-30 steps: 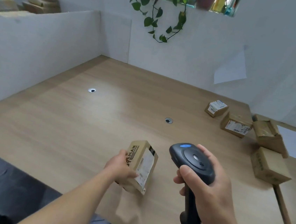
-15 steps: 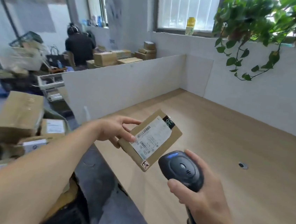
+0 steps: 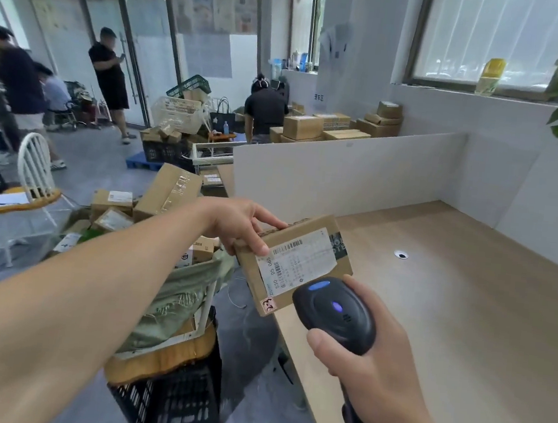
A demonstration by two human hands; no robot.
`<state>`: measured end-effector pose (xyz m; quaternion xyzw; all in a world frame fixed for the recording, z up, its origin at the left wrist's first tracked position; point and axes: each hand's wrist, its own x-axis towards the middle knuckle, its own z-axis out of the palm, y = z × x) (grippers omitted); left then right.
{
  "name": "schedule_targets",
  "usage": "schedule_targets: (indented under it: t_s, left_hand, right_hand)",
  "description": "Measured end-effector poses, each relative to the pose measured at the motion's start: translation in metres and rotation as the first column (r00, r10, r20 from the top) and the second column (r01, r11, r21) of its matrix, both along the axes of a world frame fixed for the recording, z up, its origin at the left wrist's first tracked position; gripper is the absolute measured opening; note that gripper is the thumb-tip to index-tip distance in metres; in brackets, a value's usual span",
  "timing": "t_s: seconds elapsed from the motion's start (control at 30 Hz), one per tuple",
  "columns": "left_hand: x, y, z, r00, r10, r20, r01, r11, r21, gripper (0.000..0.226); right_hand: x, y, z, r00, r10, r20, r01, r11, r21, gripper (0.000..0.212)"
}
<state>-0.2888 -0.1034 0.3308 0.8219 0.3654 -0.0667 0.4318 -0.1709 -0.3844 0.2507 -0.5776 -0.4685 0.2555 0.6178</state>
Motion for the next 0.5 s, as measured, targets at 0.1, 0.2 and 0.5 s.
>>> schedule_targets:
  t_s: [0.1, 0.2, 0.5]
  left_hand:
    - [-0.013, 0.015, -0.001, 0.999, 0.026, 0.020, -0.026, 1.000, -0.001, 0.070]
    - [-0.027, 0.037, -0.003, 0.999, 0.041, 0.035, -0.042, 0.999, 0.004, 0.071]
    - [-0.068, 0.128, 0.007, 1.000, -0.012, 0.028, 0.011, 0.999, 0.046, 0.071]
  right_hand:
    - [-0.004, 0.016, 0.001, 0.999, 0.020, 0.027, -0.021, 1.000, 0.003, 0.061]
    - [-0.011, 0.036, 0.004, 0.998, 0.016, 0.056, -0.017, 1.000, 0.010, 0.066]
    - [-0.059, 0.128, 0.010, 0.996, -0.003, 0.086, 0.002, 1.000, 0.004, 0.060]
